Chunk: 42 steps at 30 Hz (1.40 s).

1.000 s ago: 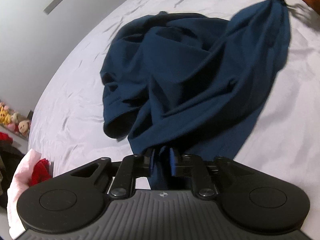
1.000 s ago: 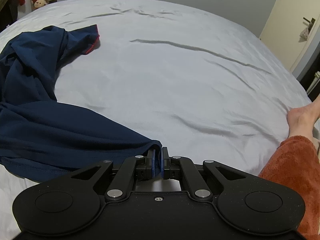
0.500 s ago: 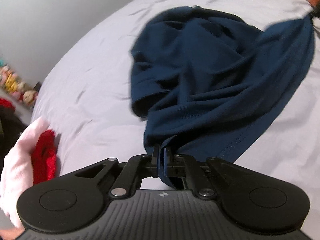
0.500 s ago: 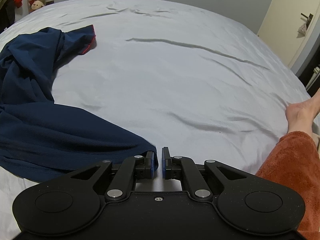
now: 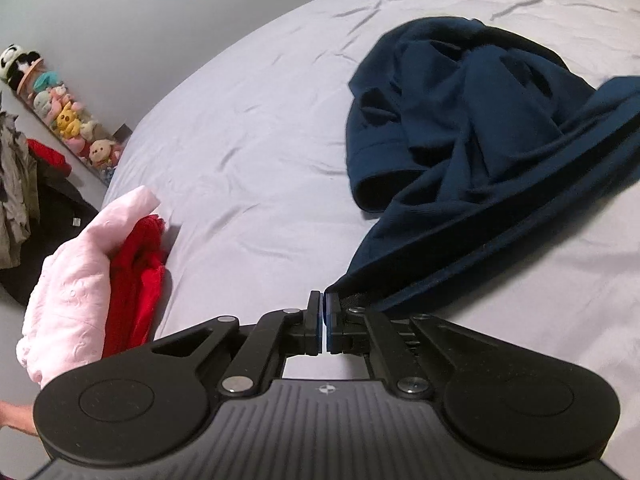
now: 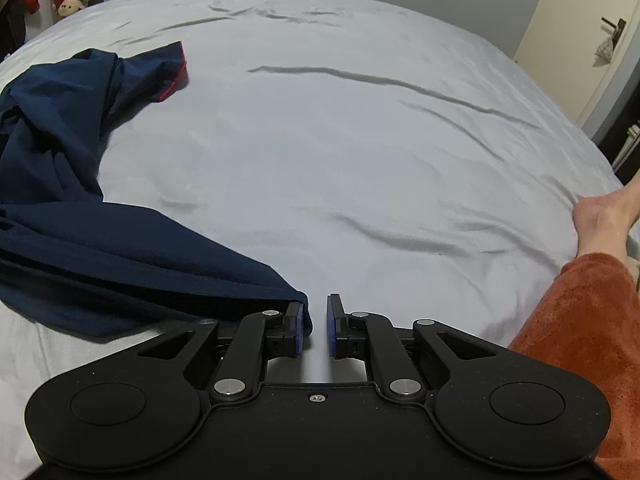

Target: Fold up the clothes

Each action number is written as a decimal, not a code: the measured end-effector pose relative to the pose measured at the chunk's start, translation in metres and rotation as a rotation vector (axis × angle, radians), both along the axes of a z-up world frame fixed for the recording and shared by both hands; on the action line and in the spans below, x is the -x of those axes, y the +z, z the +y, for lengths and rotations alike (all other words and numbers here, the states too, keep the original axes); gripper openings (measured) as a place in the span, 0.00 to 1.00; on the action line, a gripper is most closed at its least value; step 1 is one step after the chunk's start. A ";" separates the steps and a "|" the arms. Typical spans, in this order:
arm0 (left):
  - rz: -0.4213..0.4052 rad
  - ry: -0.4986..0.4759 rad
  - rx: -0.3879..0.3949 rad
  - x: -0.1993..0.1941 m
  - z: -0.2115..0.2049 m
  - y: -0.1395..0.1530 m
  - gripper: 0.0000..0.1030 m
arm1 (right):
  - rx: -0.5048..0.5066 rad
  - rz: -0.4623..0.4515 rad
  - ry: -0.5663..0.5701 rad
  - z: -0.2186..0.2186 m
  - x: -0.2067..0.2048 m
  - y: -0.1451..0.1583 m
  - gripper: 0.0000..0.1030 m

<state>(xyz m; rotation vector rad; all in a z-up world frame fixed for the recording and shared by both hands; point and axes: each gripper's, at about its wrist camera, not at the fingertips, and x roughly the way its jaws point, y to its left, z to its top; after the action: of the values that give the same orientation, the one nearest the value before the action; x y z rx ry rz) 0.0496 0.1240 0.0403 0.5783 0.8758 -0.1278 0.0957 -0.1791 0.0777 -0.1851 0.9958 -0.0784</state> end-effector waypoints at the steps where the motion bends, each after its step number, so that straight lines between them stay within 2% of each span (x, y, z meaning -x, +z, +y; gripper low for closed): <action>1: 0.002 -0.013 -0.004 0.001 -0.001 -0.001 0.05 | 0.001 -0.001 0.001 0.000 0.000 0.000 0.08; 3: 0.015 -0.050 -0.018 0.004 -0.005 -0.005 0.07 | -0.004 -0.001 -0.001 -0.001 0.001 0.001 0.08; 10: 0.042 -0.194 -0.133 0.018 -0.022 -0.022 0.39 | -0.011 0.001 -0.002 -0.001 0.001 0.000 0.09; 12: 0.042 -0.232 -0.185 0.021 -0.027 -0.027 0.40 | -0.010 0.003 0.000 -0.001 0.001 0.000 0.10; 16: 0.033 -0.286 -0.274 0.023 -0.034 -0.038 0.40 | -0.012 0.004 0.000 -0.002 0.002 0.000 0.11; 18: 0.022 -0.322 -0.349 0.024 -0.038 -0.044 0.40 | -0.013 0.005 0.000 -0.002 0.002 0.000 0.11; 21: 0.014 -0.357 -0.408 0.024 -0.040 -0.047 0.39 | -0.017 0.005 -0.001 -0.002 0.002 0.000 0.11; 24: 0.007 -0.409 -0.452 0.025 -0.044 -0.051 0.29 | -0.017 0.006 -0.002 -0.002 0.001 -0.001 0.11; 26: -0.002 -0.425 -0.468 0.025 -0.046 -0.054 0.28 | -0.018 0.006 -0.005 -0.001 0.001 -0.001 0.11; 29: -0.024 -0.428 -0.473 0.023 -0.049 -0.059 0.28 | -0.024 0.005 -0.007 -0.001 0.002 -0.001 0.11; 33: -0.016 -0.410 -0.432 0.019 -0.053 -0.059 0.15 | -0.069 -0.003 -0.018 -0.008 0.006 0.001 0.26; 38: -0.020 -0.348 -0.406 0.014 -0.053 -0.059 0.15 | -0.181 0.001 -0.043 -0.026 0.014 0.004 0.27; 42: -0.019 -0.300 -0.373 0.010 -0.051 -0.057 0.08 | -0.237 0.033 -0.021 -0.025 0.013 0.000 0.27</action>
<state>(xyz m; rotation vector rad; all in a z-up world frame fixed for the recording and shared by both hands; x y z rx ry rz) 0.0395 0.0726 -0.0167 1.0582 0.7948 -0.2329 0.0828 -0.2040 0.0775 0.0412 1.0314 0.0242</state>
